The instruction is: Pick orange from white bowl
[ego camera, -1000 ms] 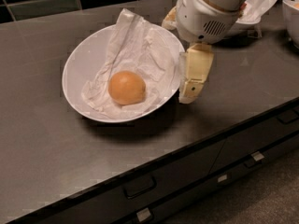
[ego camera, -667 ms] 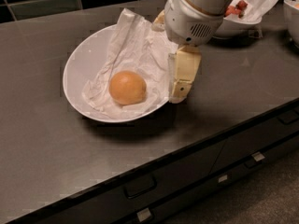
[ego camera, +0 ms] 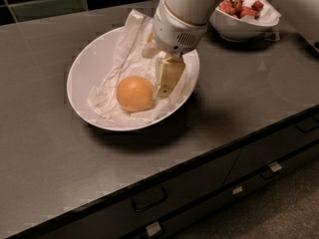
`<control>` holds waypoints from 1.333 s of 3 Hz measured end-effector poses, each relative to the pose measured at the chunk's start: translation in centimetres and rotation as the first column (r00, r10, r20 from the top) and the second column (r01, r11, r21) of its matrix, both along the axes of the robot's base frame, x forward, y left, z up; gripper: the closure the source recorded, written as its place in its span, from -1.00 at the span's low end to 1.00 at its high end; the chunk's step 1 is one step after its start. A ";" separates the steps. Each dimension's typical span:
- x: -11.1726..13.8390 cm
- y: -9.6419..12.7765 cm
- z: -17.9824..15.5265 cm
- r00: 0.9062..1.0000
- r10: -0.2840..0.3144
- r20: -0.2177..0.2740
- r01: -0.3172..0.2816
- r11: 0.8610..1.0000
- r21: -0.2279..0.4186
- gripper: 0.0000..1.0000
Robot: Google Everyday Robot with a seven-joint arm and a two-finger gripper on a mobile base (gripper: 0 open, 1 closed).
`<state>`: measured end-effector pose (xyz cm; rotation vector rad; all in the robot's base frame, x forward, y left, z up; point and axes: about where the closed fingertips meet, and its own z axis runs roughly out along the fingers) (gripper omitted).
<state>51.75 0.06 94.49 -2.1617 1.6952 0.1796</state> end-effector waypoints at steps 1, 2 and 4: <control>0.7 0.9 -1.0 1.000 0.018 -0.021 -0.018 1.000 0.008 -0.38; 1.1 1.6 -1.7 0.999 0.033 -0.035 -0.032 0.999 0.013 -0.38; 2.8 3.8 -4.4 0.996 0.051 -0.070 -0.047 0.997 0.057 -0.38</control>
Offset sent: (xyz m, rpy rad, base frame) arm 0.0148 0.0197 -0.0260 0.0167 0.0583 0.0454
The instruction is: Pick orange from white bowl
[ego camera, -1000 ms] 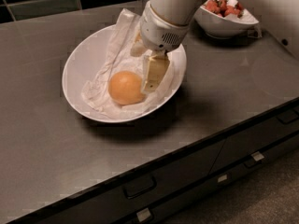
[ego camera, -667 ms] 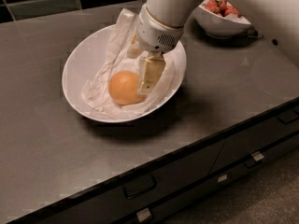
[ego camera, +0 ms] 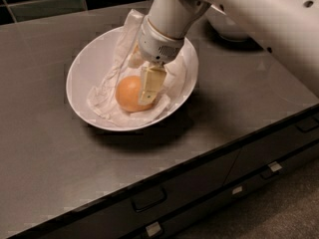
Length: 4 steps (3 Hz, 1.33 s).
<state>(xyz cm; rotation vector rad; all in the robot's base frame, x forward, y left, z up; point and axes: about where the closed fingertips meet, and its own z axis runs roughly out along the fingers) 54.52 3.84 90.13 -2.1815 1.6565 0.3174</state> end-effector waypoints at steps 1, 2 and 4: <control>0.3 0.0 -0.5 1.000 -0.004 -0.007 0.004 1.000 0.005 -0.38; 0.4 0.0 -1.1 1.000 -0.006 -0.018 0.006 1.000 0.006 -0.38; 0.1 0.5 -3.0 0.999 -0.001 -0.054 0.001 1.000 0.005 -0.38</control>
Offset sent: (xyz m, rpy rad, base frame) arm 0.0072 -0.0015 -0.0246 0.0067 0.0438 -0.0146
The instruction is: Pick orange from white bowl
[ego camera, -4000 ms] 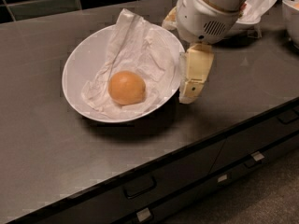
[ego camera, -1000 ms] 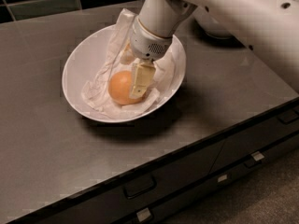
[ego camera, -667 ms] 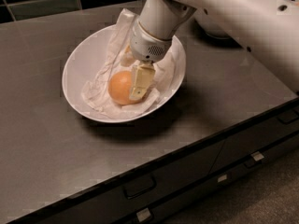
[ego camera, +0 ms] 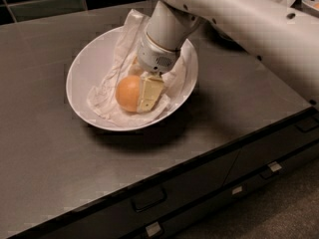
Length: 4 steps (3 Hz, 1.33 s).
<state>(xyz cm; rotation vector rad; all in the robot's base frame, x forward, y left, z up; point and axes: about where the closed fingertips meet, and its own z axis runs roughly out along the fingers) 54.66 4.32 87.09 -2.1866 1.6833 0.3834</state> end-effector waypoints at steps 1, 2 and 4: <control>-0.1 0.2 -0.8 1.000 0.003 -0.015 -0.003 1.000 0.001 -0.38; -0.2 0.3 -0.9 1.000 0.004 -0.017 -0.004 1.000 0.000 0.00; -0.2 0.3 -0.9 1.000 0.004 -0.017 -0.004 1.000 0.000 0.92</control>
Offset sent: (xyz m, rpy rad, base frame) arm -0.0039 0.0046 -0.0155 -0.0048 0.0307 0.0080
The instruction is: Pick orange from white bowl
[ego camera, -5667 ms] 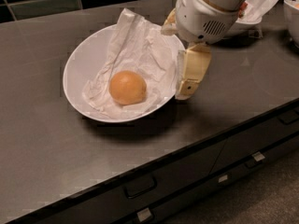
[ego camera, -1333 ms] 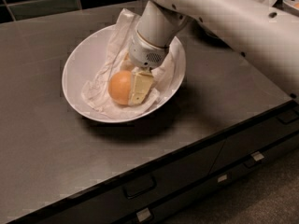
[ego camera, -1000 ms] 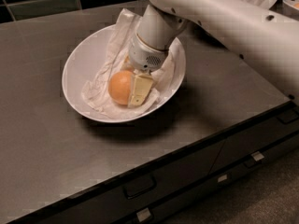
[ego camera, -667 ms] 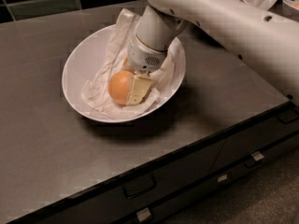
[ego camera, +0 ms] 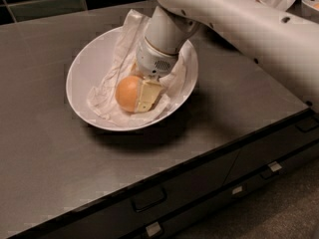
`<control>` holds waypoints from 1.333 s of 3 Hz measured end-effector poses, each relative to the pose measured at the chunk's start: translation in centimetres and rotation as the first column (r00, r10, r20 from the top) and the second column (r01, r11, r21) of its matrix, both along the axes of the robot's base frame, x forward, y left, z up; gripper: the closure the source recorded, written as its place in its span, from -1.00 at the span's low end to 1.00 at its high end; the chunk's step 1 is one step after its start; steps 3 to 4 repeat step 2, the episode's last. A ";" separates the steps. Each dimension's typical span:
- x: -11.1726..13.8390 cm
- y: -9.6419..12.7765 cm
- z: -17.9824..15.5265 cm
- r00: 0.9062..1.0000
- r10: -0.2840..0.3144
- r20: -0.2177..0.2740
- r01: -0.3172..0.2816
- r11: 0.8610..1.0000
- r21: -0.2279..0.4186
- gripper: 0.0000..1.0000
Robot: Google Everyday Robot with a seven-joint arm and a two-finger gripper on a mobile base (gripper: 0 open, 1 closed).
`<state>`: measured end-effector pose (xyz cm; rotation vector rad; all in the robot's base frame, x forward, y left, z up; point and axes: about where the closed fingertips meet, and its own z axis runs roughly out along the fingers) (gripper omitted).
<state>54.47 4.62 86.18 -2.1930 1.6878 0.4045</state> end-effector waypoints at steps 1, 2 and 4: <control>-0.8 -0.2 2.2 0.999 -0.004 0.051 0.003 1.000 0.024 1.00; -2.4 -0.3 6.0 0.989 -0.005 0.145 -0.002 0.999 0.046 1.00; -2.4 -0.3 6.0 0.989 -0.005 0.145 -0.002 0.999 0.046 1.00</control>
Offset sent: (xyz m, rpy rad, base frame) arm -0.0453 -0.0070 0.1166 0.0751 -0.2732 -0.0051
